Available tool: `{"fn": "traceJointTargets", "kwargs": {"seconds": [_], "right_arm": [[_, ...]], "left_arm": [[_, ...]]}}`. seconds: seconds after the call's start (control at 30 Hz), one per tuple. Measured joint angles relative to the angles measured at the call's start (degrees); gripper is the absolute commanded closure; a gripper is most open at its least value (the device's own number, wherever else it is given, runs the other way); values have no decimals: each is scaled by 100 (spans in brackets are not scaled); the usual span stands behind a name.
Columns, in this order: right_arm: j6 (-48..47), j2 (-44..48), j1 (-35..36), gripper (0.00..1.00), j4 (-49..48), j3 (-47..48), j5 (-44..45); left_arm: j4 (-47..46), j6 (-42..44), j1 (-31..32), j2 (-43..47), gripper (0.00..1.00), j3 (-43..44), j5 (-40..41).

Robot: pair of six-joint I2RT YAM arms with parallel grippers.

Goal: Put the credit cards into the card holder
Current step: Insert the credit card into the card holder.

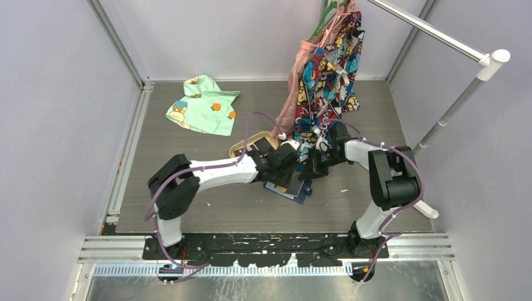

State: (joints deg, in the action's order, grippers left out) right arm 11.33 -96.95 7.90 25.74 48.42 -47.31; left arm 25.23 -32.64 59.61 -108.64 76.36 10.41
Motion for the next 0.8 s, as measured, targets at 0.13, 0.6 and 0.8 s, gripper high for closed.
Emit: {"fn": "traceJointTargets", "kwargs": {"seconds": [0.13, 0.6, 0.8], "right_arm": [[133, 0, 315, 96, -66, -33, 229], [925, 74, 861, 99, -369, -48, 1276], [1189, -24, 883, 99, -509, 7, 1314]], "left_arm": [[-170, -44, -96, 715, 58, -551, 4], [-444, -280, -756, 763, 59, -1480, -120], [-533, -289, -774, 623, 62, -1408, -372]]}}
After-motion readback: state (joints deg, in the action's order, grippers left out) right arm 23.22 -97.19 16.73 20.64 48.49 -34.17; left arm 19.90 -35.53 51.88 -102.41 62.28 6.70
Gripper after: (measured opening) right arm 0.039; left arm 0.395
